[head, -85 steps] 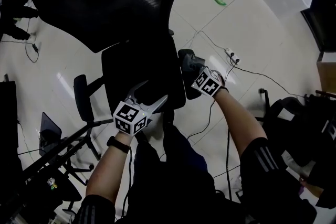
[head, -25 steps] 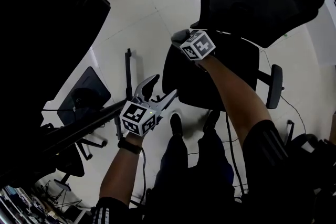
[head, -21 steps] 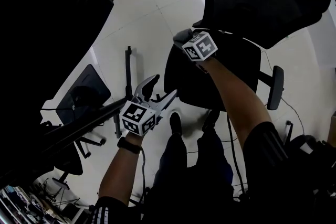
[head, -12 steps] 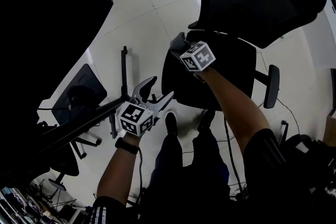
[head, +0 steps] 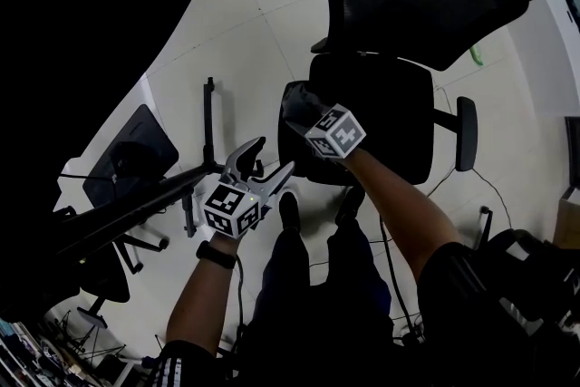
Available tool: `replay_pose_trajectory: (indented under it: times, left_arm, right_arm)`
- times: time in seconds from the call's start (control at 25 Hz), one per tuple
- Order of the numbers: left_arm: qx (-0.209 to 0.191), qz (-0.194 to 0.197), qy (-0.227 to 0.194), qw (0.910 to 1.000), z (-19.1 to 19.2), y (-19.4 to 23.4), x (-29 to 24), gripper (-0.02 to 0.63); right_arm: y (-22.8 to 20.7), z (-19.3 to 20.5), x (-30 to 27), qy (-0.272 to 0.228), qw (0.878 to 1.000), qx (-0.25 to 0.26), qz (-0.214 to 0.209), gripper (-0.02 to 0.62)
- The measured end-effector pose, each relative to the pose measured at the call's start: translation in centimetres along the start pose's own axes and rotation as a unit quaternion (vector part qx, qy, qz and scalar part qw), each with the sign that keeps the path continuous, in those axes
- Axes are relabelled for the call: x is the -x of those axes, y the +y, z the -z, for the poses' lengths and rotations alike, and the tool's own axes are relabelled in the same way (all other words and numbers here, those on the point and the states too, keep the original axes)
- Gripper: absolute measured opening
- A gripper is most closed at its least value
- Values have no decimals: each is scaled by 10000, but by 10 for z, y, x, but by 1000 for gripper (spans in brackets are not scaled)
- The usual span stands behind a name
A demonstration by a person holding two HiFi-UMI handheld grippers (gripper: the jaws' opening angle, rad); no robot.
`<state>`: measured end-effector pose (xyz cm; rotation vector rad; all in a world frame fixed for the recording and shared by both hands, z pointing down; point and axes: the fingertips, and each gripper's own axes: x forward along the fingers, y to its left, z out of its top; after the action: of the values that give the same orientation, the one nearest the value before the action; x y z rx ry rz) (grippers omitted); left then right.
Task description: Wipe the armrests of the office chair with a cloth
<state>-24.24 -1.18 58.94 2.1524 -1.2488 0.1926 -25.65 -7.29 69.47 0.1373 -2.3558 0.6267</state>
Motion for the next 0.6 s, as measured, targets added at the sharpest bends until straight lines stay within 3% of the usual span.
replay_pose_trajectory:
  times: [0.6]
  left_arm:
    - [74,190,184,9996,36,-47,8,362]
  right_arm:
    - [106,99,48,67,9987,-32,-497,15]
